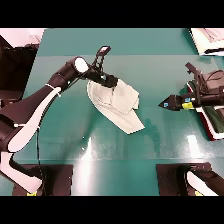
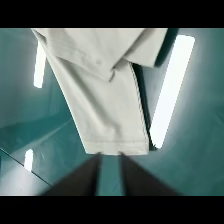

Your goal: Fold the shirts.

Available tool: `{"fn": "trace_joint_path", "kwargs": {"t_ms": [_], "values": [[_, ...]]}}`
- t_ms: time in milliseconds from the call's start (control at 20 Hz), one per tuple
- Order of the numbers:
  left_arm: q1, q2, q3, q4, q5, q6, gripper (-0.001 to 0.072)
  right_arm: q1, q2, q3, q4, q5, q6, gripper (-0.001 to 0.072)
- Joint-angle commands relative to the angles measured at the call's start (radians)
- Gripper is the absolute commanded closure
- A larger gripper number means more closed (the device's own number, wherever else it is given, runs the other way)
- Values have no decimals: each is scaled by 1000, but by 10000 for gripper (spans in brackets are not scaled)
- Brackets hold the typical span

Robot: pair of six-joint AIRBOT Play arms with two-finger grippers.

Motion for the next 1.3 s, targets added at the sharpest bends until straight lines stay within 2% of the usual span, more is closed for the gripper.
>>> {"fn": "trace_joint_path", "kwargs": {"t_ms": [0,150,250,350,650,700,750,800,900,1050,1250], "values": [[28,-2,112,-6,-158,1,682,0,-24,-100,0,-28,0,197],[79,6,299,-6,-350,2,682,10,-134,-186,9,-56,-24,210],[105,9,382,-6,-420,2,681,40,-215,-213,55,-91,-70,216],[119,9,407,-8,-449,1,681,95,-288,-212,97,-142,-99,271],[119,8,399,-2,-470,1,681,249,-389,-213,113,-275,-100,286],[119,8,399,-3,-470,1,682,272,-379,-213,113,-307,-100,416],[119,8,399,-3,-469,0,682,279,-364,-213,109,-327,-101,597],[125,10,399,-4,-470,-3,682,277,-343,-212,109,-343,-106,696],[154,26,405,0,-454,-48,682,243,-267,-212,109,-350,-105,697],[253,128,404,0,-338,-114,682,105,-106,-153,76,-290,-89,698],[331,319,403,-1,-235,-126,682,-86,61,53,54,-263,-40,699]]}}
